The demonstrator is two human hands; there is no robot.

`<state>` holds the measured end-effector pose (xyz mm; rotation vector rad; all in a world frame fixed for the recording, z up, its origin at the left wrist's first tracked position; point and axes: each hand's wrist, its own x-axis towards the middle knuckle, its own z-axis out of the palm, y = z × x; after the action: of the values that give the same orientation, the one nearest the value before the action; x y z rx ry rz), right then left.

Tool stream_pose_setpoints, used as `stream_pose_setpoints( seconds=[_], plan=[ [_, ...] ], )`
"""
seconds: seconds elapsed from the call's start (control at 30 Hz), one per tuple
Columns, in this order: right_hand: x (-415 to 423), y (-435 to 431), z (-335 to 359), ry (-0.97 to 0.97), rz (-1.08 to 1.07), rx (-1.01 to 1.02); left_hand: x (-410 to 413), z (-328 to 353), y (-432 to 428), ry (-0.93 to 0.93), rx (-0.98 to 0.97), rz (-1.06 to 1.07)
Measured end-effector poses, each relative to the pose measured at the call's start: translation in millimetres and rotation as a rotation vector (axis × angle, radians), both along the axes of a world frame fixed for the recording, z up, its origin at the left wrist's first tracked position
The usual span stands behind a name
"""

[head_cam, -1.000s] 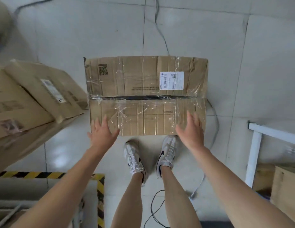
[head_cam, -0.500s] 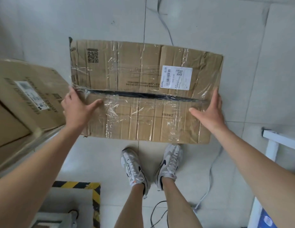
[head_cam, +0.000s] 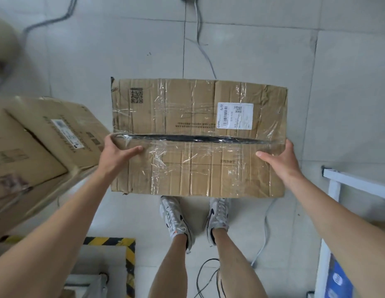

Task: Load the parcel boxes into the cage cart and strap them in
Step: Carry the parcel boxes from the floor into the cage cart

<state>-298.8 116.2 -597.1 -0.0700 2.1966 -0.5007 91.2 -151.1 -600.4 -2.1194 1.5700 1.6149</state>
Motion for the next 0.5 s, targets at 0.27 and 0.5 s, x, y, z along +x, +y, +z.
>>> stream_pose_setpoints(
  seconds=[0.27,0.5],
  plan=[
    [-46,24,208,0.02,-0.006,-0.036,-47,189,40,0.036,-0.02,0.018],
    [-73,27,397,0.079,0.033,-0.156,-72,374,71,0.078,-0.14,0.168]
  ],
)
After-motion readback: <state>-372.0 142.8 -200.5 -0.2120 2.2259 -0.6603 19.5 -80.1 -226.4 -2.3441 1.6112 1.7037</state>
